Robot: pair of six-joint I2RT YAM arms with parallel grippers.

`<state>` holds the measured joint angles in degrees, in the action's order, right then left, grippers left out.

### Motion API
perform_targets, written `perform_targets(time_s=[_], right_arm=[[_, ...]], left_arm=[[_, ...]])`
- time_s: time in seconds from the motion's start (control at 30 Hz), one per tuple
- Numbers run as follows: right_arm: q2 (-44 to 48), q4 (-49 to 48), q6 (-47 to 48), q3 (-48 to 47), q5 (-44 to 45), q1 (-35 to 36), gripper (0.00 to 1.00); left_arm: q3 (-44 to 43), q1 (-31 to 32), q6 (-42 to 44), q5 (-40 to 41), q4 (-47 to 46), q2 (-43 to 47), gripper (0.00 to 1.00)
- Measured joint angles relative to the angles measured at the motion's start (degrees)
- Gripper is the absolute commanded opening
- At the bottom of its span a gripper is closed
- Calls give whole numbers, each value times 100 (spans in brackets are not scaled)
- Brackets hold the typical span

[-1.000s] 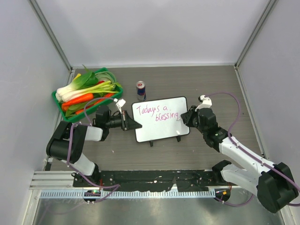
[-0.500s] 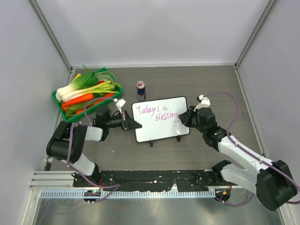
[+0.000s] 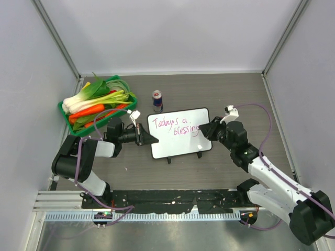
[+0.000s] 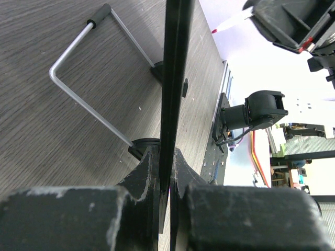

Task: Write a sentence on the whiteboard

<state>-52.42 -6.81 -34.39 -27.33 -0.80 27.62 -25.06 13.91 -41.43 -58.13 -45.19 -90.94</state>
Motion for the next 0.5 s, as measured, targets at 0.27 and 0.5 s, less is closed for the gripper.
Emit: perform_targets(time_s=[0.27, 0.5], right_arm=[[494, 138, 17, -2, 256, -118, 1], [708, 302, 116, 2, 612, -160, 1]], left_arm=[[0, 0, 0, 0, 0, 0, 0], [0, 0, 0, 0, 0, 0, 0]])
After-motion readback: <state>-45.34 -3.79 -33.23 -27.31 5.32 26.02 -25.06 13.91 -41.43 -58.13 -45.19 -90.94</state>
